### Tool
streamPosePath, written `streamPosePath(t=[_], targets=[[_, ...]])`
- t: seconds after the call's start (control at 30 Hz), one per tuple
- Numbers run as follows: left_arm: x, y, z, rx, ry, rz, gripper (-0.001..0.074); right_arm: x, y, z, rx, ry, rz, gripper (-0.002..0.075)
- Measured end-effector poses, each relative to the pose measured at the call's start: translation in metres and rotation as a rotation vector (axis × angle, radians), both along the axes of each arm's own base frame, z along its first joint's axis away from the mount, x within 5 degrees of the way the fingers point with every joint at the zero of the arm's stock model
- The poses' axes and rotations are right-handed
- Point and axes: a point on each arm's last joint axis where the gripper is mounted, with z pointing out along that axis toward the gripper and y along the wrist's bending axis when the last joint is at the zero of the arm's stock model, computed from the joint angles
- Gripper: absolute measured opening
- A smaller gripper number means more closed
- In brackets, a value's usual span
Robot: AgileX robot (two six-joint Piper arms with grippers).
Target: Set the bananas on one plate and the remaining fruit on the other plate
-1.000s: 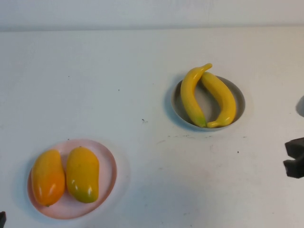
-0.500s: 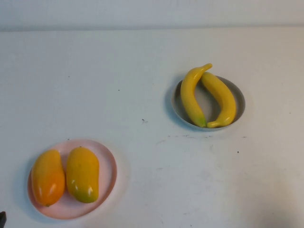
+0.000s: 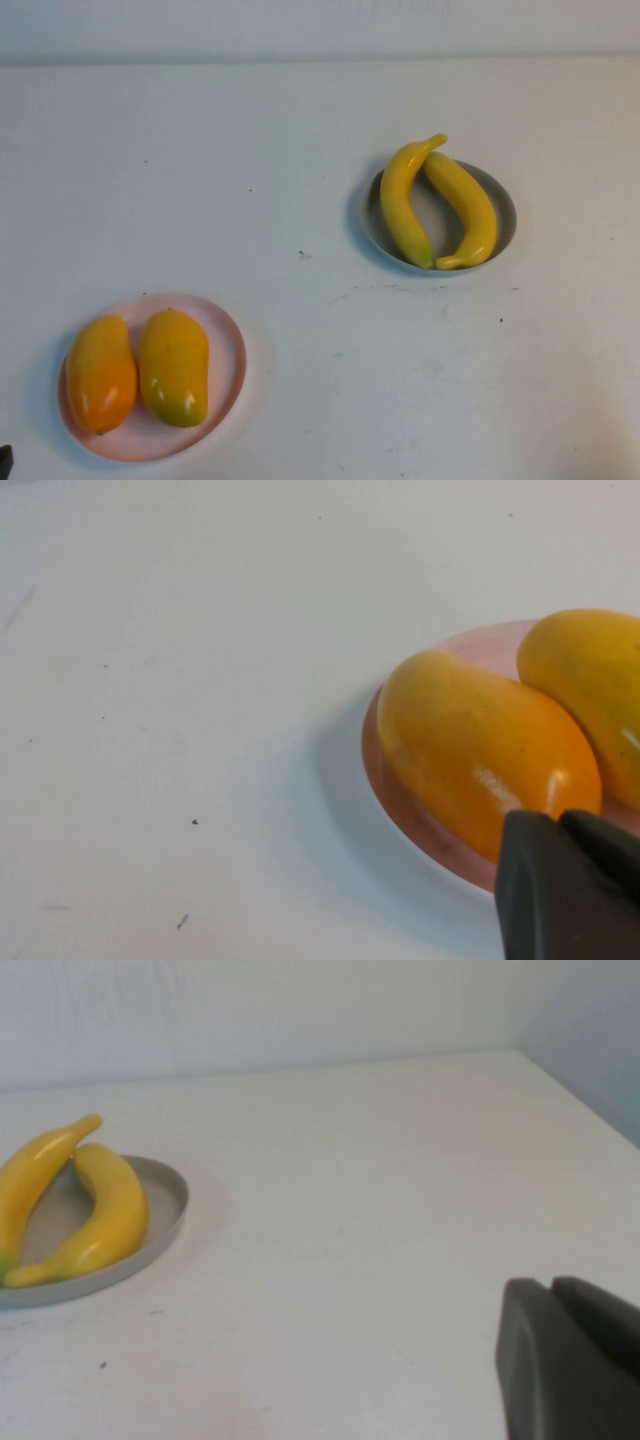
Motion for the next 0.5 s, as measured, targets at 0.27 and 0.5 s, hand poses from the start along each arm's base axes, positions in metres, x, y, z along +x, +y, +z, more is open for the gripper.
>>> streamPosePath(t=[0.27,0.5], targets=[[0.000,0.000,0.000,0.000,0.000,0.000,-0.0004,0.000,0.000,-0.015,-0.045,0.080,0.004,-0.0015],[0.000,0.000,0.000,0.000,0.000,0.000,-0.0004,-0.001,0.000,-0.020,-0.022,0.120,0.006,-0.0016]])
